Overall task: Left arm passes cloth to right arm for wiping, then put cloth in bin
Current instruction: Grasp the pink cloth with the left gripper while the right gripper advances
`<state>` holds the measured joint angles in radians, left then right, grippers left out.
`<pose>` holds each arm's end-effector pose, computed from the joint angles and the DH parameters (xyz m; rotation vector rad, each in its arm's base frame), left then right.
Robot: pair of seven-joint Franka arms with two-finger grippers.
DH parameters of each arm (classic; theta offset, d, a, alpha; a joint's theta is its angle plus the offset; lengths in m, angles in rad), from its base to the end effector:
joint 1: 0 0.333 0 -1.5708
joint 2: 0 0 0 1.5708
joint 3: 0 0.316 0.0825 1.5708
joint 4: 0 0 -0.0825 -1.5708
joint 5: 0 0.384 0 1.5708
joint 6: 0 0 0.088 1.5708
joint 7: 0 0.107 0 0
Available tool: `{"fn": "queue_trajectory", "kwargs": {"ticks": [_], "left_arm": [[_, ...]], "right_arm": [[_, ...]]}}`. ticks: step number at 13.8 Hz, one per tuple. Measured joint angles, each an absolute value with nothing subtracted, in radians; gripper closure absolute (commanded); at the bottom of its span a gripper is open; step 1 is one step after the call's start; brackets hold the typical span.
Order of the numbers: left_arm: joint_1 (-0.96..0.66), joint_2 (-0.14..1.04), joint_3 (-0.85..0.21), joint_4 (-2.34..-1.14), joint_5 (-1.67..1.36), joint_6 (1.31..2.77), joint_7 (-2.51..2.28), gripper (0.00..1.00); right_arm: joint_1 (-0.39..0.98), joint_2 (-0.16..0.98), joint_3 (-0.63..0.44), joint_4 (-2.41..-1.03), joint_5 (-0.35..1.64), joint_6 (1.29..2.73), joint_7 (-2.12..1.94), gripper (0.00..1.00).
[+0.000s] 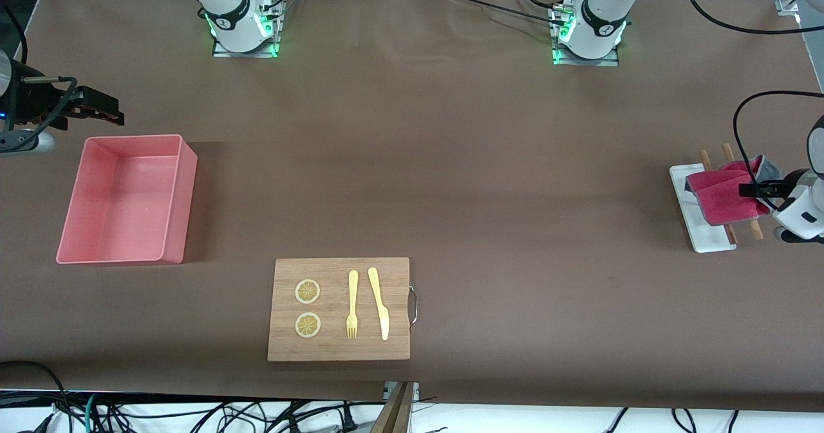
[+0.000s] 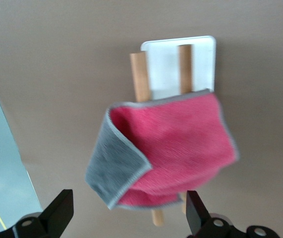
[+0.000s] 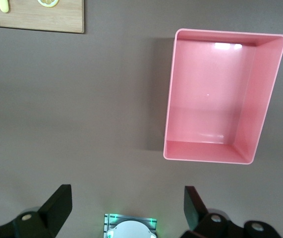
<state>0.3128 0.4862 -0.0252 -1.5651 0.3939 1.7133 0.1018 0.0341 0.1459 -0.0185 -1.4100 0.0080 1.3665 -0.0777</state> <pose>0.6125 0.2207 0.3454 -2.7923 -0.0879 0.5663 0.5765 0.0108 0.6002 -3.1130 -0.1466 0.2956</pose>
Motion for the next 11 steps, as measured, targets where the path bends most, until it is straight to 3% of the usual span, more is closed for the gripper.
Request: {"fn": "queue_trajectory", "kwargs": {"ticks": [3, 11], "left_arm": [[0.374, 0.542, -0.025, -1.564, 0.425, 1.790, 0.145, 0.00], [0.364, 0.548, -0.042, -1.540, 0.425, 1.795, 0.149, 0.00]], "right_arm": [[0.034, 0.164, -0.018, -1.411, 0.008, 1.363, -0.078, 0.00], [0.036, 0.188, -0.017, -1.412, 0.011, 1.354, -0.076, 0.00]]}}
